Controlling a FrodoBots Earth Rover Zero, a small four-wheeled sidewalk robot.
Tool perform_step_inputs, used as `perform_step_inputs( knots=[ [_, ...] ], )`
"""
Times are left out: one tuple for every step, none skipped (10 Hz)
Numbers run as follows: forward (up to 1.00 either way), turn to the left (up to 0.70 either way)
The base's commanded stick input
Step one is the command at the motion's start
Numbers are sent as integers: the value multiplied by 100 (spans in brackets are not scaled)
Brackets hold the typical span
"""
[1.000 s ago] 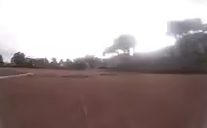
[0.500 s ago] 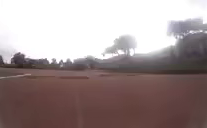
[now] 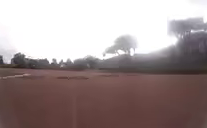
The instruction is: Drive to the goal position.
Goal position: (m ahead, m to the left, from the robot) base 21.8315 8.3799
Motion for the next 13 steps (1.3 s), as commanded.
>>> perform_step_inputs(
  knots=[
    [70,0],
    [70,0],
    [70,0],
    [70,0],
    [70,0],
    [70,0],
    [70,0],
    [70,0],
    [70,0],
    [70,0],
    [70,0],
    [70,0],
    [70,0]
  ],
)
